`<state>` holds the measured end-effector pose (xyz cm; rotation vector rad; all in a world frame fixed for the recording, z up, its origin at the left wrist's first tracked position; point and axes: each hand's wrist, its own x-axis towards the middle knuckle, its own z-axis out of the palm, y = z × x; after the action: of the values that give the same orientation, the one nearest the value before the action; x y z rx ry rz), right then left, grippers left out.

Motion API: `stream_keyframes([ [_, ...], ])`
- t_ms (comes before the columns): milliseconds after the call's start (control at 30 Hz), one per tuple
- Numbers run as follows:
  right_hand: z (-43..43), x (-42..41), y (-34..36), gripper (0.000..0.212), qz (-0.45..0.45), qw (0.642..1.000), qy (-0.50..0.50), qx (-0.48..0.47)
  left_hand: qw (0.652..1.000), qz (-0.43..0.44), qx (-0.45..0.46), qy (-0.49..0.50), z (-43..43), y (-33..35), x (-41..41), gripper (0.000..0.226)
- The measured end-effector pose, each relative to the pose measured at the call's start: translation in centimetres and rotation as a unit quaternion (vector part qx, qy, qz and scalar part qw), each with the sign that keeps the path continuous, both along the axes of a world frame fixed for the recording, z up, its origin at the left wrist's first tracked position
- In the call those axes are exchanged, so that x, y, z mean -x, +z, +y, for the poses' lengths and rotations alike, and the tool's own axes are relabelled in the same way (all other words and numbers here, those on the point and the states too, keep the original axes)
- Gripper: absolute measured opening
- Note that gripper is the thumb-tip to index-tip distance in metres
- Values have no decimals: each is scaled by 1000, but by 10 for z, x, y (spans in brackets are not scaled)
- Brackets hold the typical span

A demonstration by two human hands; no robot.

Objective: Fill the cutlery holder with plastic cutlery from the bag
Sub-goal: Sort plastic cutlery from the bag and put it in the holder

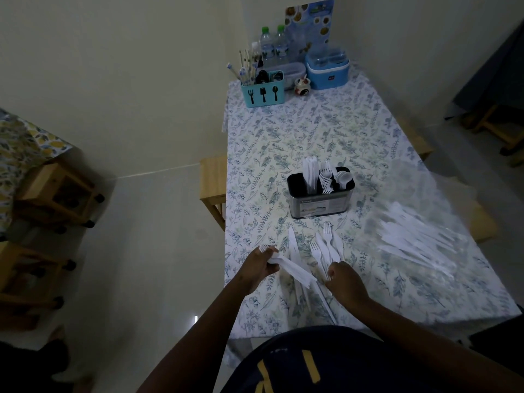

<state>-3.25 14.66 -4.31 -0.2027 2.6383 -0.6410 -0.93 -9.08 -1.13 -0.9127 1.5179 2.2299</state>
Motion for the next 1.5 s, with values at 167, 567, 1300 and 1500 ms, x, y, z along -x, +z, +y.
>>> stream_keyframes([
  [167,-1,-2,-7,13,40,998,50,-24,999,13,35,-10,0,-2,-4,20],
  [567,-18,4,-8,17,21,988,77,-131,998,14,46,-35,-1,-2,-7,10],
  [1300,-8,11,1,12,-12,993,-2,120,996,2,68,-49,-7,-1,-4,6],
  [1500,-7,10,30,12,-237,891,-97,375,996,22,30,-76,2,4,-1,12],
])
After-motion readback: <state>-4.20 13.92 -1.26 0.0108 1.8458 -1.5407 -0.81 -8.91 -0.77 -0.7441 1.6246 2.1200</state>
